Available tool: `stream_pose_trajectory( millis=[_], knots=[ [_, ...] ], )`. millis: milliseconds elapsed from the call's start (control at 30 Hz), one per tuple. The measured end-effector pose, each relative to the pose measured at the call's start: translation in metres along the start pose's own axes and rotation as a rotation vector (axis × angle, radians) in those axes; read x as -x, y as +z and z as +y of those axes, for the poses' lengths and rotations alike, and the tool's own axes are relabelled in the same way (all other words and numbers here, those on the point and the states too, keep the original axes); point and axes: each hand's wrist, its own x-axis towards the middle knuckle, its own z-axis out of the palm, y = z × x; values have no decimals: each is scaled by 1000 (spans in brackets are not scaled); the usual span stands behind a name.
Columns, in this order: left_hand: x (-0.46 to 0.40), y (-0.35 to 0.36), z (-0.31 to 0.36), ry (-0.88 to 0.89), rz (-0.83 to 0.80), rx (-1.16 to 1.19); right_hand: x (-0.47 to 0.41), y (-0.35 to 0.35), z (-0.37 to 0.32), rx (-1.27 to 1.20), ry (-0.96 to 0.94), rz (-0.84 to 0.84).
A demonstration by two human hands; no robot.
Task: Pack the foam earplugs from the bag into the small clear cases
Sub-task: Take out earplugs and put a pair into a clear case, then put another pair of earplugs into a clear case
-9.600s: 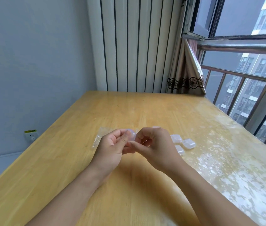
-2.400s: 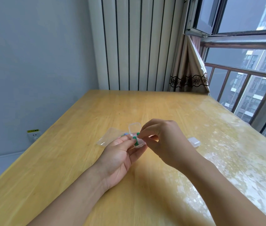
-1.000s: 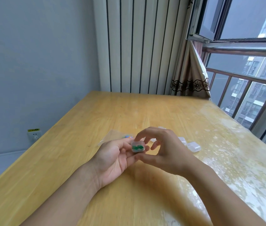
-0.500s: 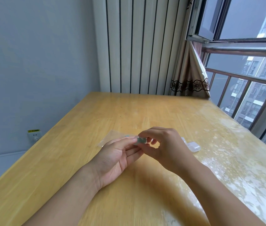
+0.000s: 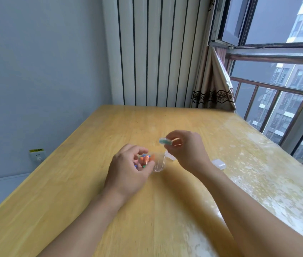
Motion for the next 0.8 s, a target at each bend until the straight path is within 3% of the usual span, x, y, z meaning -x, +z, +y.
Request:
stream_pose_trajectory(
  millis=[100, 233, 400, 533, 667, 800],
  knots=[
    [2, 3, -4, 20, -120, -111, -27, 15, 2, 187, -76, -66],
    [1, 7, -8, -2, -139, -179, -39, 34, 13, 348, -68, -162],
    [0, 6, -8, -15, -141, -311, -37, 38, 20, 241, 46, -158],
    [-3, -1, -13, -57, -157, -466, -14, 11, 5, 174, 85, -61],
    [-6, 0, -20, -161, -203, -402, 25, -6, -6, 149, 99, -346],
    [-5, 0, -15, -114, -202, -368, 41, 12, -1, 4, 108, -310]
  ],
)
